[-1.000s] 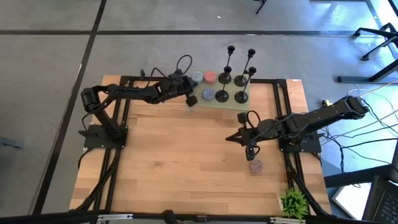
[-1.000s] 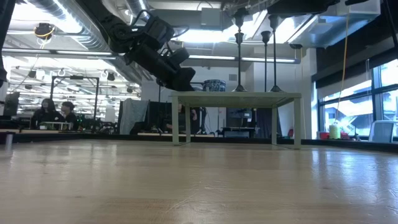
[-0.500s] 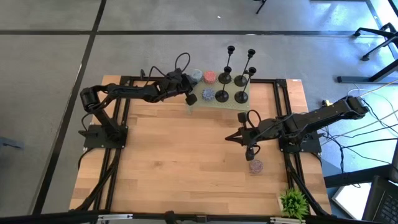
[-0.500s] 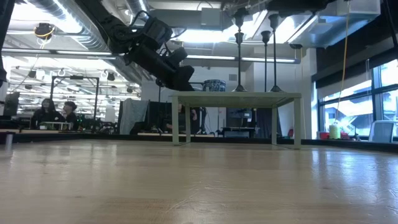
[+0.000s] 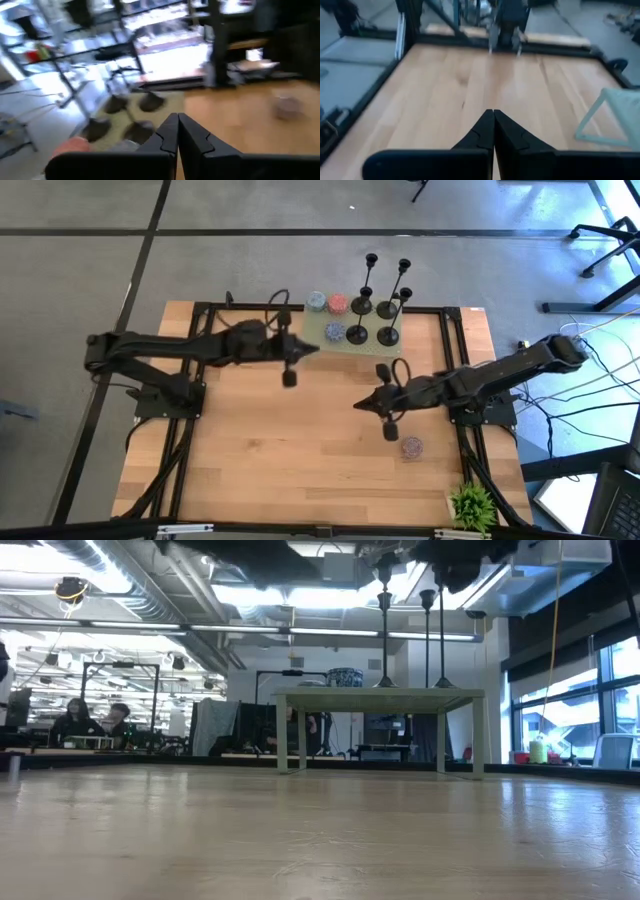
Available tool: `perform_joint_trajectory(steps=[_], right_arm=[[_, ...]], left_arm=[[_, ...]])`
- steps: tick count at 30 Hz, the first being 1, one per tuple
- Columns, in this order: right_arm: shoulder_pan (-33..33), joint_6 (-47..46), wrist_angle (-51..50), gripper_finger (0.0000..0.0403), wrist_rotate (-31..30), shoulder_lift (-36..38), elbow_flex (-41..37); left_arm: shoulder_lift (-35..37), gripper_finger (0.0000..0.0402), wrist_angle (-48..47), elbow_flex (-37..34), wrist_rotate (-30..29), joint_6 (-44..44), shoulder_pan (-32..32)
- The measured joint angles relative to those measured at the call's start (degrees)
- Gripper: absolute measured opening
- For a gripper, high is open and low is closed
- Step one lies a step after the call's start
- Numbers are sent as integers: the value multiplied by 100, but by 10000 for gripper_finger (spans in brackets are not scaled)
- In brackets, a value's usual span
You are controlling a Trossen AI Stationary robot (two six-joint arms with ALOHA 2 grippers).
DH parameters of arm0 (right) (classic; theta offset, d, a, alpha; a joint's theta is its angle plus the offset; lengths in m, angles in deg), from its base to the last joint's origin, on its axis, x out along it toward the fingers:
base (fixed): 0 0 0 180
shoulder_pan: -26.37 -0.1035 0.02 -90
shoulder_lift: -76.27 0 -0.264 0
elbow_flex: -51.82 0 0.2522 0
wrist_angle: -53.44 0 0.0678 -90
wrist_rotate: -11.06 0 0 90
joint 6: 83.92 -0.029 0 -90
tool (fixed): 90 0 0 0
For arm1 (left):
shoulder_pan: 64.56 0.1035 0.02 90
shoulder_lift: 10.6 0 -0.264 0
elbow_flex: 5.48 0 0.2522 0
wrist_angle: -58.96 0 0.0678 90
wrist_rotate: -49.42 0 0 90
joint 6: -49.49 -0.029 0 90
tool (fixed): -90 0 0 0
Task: Pick & Place candle stick holders
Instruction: Put the dark blue scented candle on the shelf aligned with the other pink scented candle
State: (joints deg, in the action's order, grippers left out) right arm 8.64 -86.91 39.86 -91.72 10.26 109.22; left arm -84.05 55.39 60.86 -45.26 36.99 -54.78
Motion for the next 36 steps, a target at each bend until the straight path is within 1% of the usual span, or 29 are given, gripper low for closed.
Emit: perform_joint_trajectory(steps=[2,4,6,8,11,14,17,19,22,25,27,29,31,34,36], right_arm=[[2,-33,59,5,-3,-251,-2],[12,-248,327,5,-6,-510,-4],[44,-507,654,5,-3,-744,-2],[55,-561,597,5,-13,-883,26],[57,-563,331,7,-186,-996,194],[59,-561,223,10,-202,-1015,392],[59,-561,219,11,-204,-1015,585],[66,-558,231,11,-219,-1015,681],[98,-269,249,11,-467,-1015,734],[109,-170,288,12,-717,-1015,734],[126,-262,458,12,-939,-1015,734],[155,-604,543,12,-1133,-1015,734],[227,-714,558,12,-1015,-1015,734],[322,-446,555,12,-340,-1015,734],[343,-345,500,12,-45,-1015,734]], left_arm=[[266,2,-500,0,-2,2,-316],[439,2,-779,-54,-31,197,-645],[536,2,-826,-199,-32,421,-937],[553,2,-810,-319,-28,538,-1185],[524,2,-796,-457,-30,570,-1441],[419,2,-694,-474,-85,179,-1525],[279,3,-201,-472,-226,123,-1509],[168,9,-43,-468,-182,137,-1468],[-3,27,-50,-468,-160,139,-1438],[-168,51,-60,-469,-162,139,-1417],[-245,67,-57,-468,-163,141,-1418],[-289,80,-46,-468,-163,192,-1418],[-289,89,-13,-469,-163,266,-1418],[-289,95,29,-469,-164,469,-1418],[-287,97,31,-468,-164,571,-1418]])
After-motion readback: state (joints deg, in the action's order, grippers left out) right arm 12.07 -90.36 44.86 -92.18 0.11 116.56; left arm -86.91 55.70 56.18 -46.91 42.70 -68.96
